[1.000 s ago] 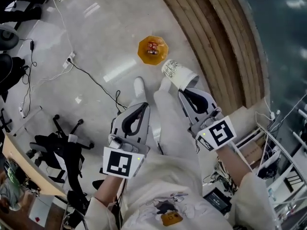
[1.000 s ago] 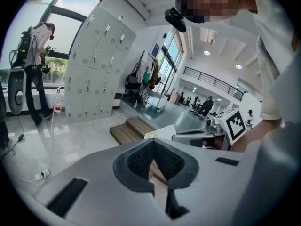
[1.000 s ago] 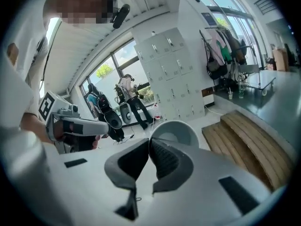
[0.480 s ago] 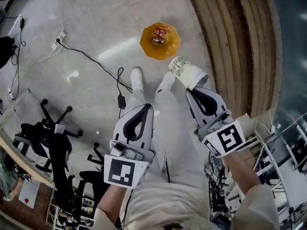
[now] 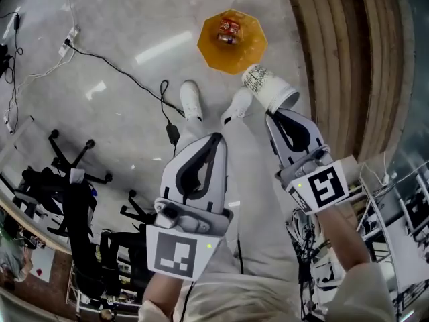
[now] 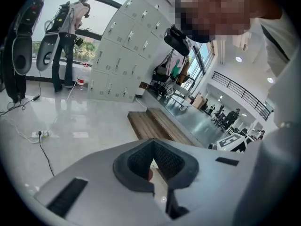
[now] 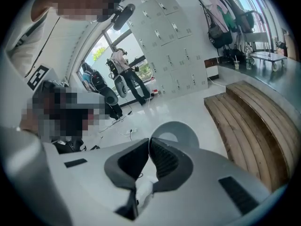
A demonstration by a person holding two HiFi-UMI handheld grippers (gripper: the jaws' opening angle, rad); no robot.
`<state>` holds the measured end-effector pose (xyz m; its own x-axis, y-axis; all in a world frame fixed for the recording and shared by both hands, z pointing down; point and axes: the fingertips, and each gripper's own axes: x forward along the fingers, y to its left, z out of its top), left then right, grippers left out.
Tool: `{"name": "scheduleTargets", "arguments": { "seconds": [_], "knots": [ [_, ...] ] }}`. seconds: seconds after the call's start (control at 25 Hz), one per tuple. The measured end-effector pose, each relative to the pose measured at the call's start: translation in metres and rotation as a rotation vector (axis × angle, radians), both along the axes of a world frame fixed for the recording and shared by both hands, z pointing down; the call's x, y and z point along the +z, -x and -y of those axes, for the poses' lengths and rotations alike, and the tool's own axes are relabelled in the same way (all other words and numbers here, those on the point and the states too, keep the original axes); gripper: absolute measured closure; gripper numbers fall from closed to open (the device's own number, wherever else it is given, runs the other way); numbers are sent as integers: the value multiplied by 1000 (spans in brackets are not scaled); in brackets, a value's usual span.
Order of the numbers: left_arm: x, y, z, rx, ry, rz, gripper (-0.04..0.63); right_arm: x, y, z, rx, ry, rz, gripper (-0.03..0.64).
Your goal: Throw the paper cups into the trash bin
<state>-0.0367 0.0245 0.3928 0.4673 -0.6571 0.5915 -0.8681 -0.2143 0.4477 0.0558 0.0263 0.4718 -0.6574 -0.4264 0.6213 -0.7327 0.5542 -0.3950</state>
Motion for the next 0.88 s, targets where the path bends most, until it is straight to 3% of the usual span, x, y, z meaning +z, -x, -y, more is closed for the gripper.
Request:
{"name": "scheduleTargets", "arguments": {
  "seconds": [0.32,0.52,0.76,0.88],
  "knots": [
    [64,11,16,24,-1,28,589,62,17,16,-22,0,-20,592],
    [109,13,13,29,50,16,590,102,25,18,-38,2,-53,592],
    [167,7,8,70,117,65,589,149,23,10,-19,55,-82,591],
    [202,6,7,45,162,52,589,172,21,9,-10,62,-93,592]
  ]
}}
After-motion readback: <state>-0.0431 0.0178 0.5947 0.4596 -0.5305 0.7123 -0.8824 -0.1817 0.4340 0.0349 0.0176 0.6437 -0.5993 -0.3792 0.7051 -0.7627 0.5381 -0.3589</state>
